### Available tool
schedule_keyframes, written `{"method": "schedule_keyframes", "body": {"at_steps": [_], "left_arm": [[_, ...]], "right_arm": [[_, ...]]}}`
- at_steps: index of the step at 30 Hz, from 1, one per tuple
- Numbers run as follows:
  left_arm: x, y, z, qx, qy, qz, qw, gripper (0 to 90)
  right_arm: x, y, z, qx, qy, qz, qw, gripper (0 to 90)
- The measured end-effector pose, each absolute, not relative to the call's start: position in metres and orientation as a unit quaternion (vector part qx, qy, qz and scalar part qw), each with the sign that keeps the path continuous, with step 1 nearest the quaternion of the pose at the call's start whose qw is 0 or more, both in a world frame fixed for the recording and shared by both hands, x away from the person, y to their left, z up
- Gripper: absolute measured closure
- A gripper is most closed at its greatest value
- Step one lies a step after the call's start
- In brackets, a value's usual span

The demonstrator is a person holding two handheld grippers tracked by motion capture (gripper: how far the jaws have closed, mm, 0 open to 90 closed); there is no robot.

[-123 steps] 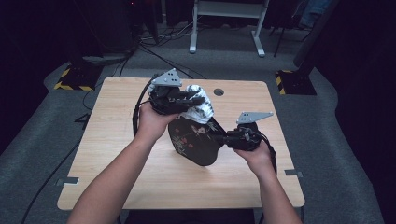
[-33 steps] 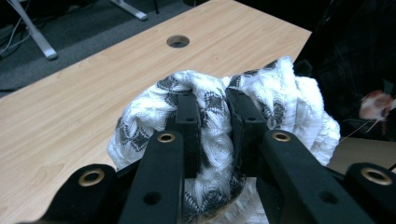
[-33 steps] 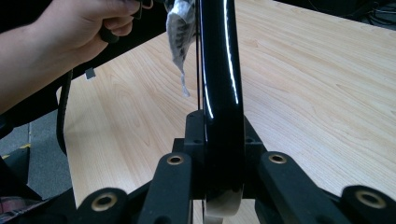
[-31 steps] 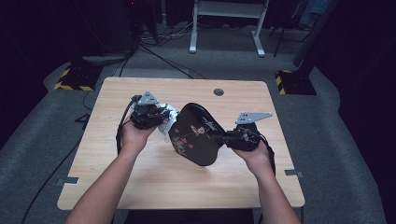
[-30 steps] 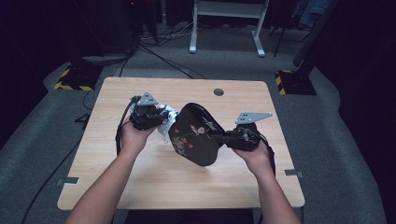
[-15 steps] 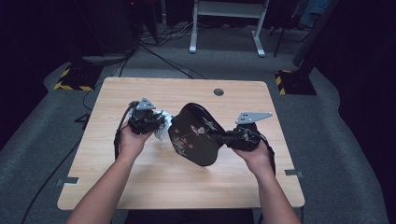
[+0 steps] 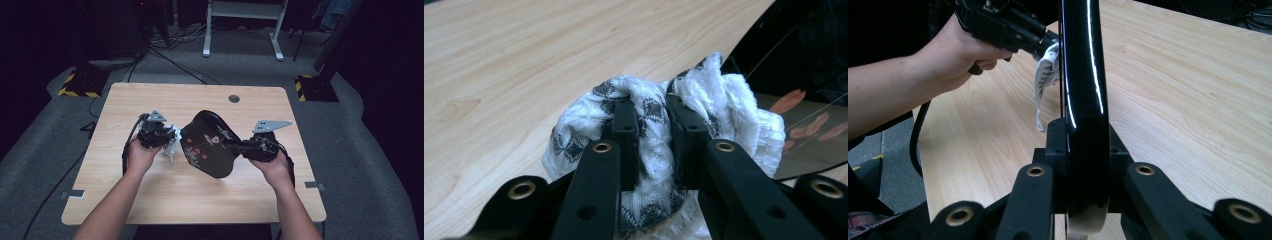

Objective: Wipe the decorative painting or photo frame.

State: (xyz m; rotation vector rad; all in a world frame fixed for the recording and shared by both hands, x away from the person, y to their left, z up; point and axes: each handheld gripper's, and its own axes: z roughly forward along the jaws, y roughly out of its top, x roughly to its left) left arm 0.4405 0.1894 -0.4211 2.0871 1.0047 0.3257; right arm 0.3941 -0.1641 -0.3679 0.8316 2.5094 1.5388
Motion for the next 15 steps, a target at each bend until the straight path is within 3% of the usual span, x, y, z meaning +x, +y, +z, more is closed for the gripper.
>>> {"method": "schedule_keyframes", "body": {"at_steps": [15], "left_arm": [[0.433,0.182,-0.451,0.83,0.4,0.101,0.376,76.7]], "right_arm": [[0.39,-0.168,-0.371,0.275,0.816,0.507,0.045,80.5]]}}
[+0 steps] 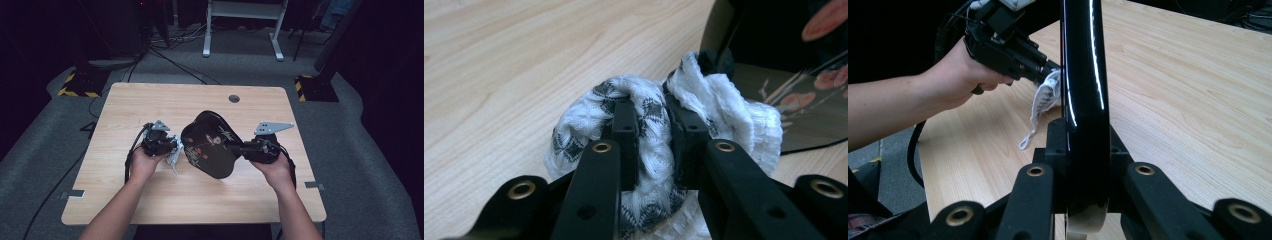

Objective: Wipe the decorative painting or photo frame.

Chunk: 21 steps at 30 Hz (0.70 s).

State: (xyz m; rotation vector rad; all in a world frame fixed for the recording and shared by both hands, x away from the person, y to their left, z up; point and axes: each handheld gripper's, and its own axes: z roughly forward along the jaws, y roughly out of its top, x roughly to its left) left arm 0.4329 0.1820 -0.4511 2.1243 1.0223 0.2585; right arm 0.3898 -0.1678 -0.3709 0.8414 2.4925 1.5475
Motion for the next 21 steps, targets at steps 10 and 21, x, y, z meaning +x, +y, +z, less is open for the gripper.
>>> {"method": "schedule_keyframes", "body": {"at_steps": [10,21], "left_arm": [[0.429,0.172,-0.469,0.851,0.388,0.083,0.344,76.8],[0.421,0.162,-0.475,0.868,0.367,0.101,0.319,76.9]], "right_arm": [[0.39,-0.168,-0.371,0.274,0.816,0.508,0.045,80.5],[0.39,-0.168,-0.371,0.273,0.816,0.507,0.047,80.5]]}}
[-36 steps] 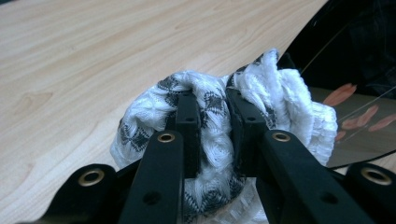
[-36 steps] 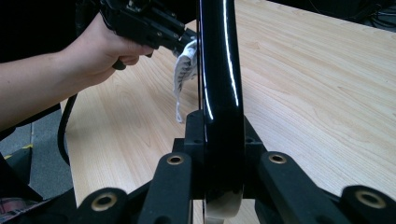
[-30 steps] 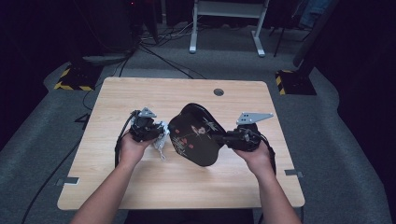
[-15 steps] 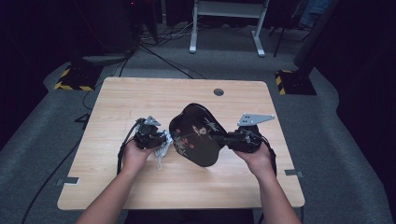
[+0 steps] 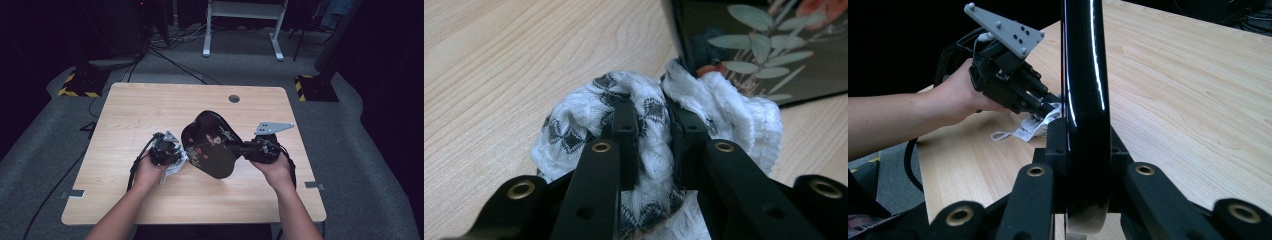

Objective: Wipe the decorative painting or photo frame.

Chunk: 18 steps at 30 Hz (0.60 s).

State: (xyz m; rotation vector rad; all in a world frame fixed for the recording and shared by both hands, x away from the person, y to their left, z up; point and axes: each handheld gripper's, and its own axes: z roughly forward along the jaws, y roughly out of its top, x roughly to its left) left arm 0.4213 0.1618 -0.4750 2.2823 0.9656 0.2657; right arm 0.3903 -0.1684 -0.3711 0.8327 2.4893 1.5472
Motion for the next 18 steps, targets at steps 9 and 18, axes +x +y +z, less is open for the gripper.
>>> {"method": "schedule_keyframes", "body": {"at_steps": [9,18], "left_arm": [[0.407,0.161,-0.471,0.889,0.323,0.079,0.315,75.8],[0.388,0.186,-0.447,0.88,0.304,0.055,0.36,75.0]], "right_arm": [[0.391,-0.169,-0.371,0.273,0.815,0.509,0.047,80.4],[0.391,-0.167,-0.371,0.269,0.818,0.507,0.048,80.4]]}}
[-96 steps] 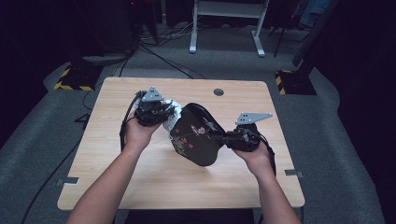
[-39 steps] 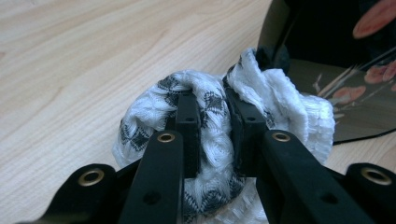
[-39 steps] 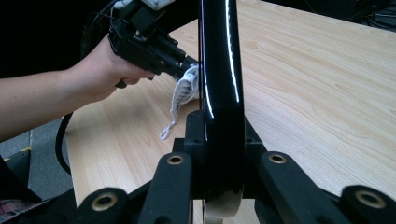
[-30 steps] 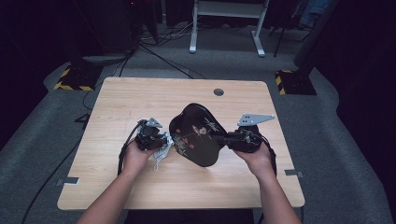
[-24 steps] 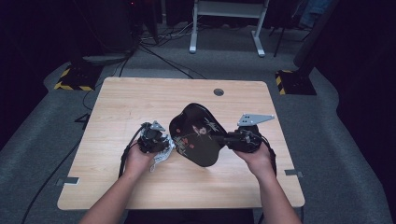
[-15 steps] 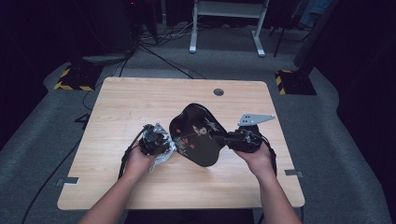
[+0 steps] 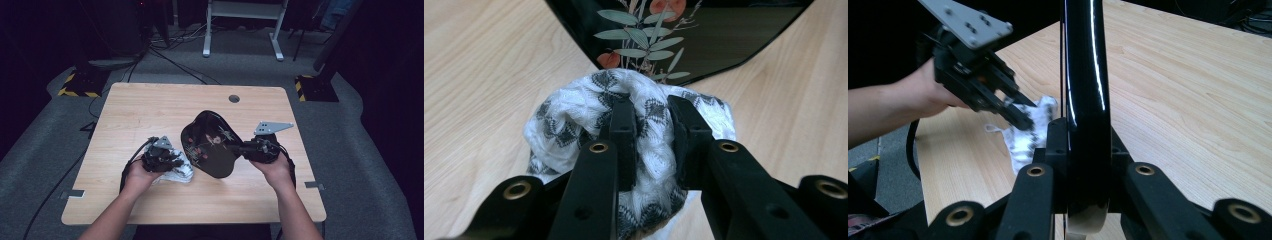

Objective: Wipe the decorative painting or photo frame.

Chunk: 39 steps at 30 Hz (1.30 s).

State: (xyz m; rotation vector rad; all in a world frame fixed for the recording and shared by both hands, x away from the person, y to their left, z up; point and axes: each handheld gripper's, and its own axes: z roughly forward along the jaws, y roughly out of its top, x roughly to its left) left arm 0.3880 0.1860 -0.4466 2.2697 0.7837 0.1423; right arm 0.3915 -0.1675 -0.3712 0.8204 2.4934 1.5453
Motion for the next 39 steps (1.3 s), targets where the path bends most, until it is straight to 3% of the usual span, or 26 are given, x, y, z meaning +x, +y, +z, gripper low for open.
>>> {"method": "schedule_keyframes", "body": {"at_steps": [11,15,22,27,39], "left_arm": [[0.372,0.247,-0.441,0.863,0.371,0.094,0.329,73.4],[0.376,0.259,-0.441,0.852,0.391,0.085,0.338,66.4],[0.381,0.267,-0.433,0.818,0.413,0.053,0.396,43.9],[0.38,0.267,-0.423,0.812,0.404,0.054,0.418,37.1],[0.372,0.247,-0.397,0.79,0.372,0.06,0.485,23.8]], "right_arm": [[0.393,-0.166,-0.371,0.266,0.819,0.506,0.047,80.4],[0.393,-0.165,-0.371,0.267,0.819,0.505,0.047,80.4],[0.392,-0.164,-0.37,0.267,0.82,0.504,0.05,80.2],[0.391,-0.164,-0.37,0.265,0.821,0.502,0.055,79.5],[0.383,-0.171,-0.362,0.272,0.808,0.518,0.067,54.3]]}}
